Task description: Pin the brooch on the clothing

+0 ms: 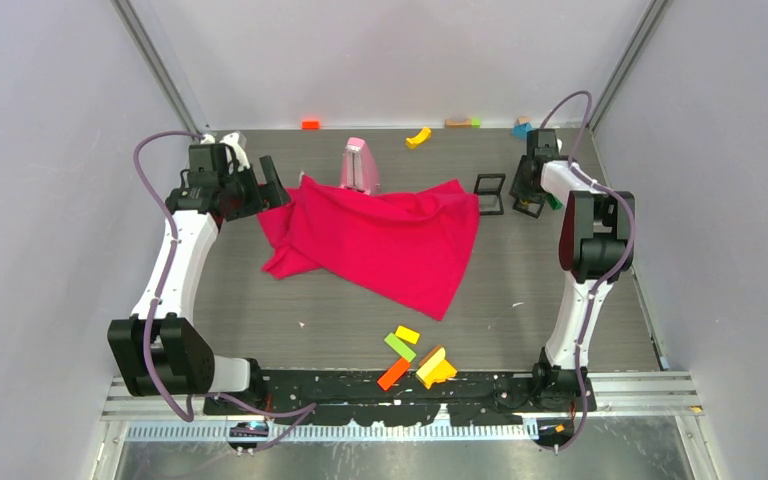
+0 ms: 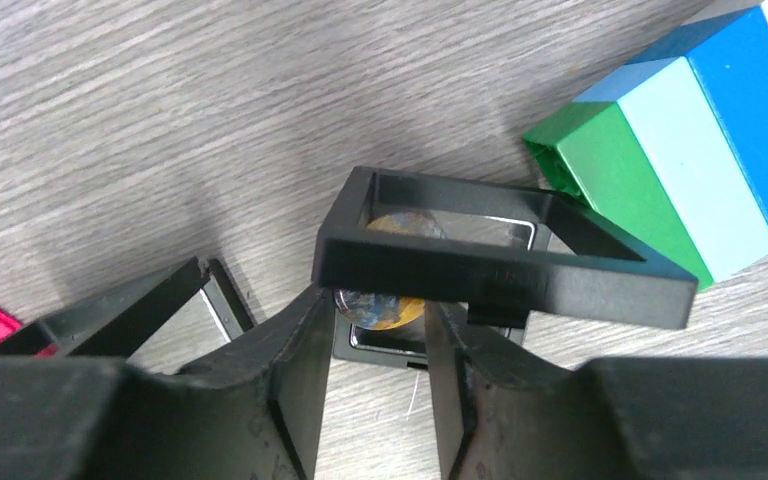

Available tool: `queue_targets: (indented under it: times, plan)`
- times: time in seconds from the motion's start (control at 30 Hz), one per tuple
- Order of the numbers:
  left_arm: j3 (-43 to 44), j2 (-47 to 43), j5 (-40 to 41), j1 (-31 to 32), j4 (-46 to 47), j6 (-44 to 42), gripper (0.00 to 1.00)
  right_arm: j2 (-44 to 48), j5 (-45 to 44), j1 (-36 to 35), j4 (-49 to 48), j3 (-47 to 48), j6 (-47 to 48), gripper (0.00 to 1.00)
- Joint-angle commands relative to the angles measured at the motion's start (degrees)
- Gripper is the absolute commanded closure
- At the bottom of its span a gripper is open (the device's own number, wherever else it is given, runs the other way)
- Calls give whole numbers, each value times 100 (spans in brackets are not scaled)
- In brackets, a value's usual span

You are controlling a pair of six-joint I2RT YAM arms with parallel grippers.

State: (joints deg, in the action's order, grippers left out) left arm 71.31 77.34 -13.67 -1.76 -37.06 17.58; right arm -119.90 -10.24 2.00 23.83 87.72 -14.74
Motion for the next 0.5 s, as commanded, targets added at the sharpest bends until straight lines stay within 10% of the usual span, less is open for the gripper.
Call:
queue_targets:
  times: [0.0,0.33,0.47]
  plan:
    - [-36,-184,-127,4,208,7,6,594,110,11,8,-66,-24,60]
    - [-55,-203,-196,77,234,17,6,853,92,11,18,-210,97,68]
    - [-55,-209,-223,101,239,17,6,643,27,11,45,-111,267,57]
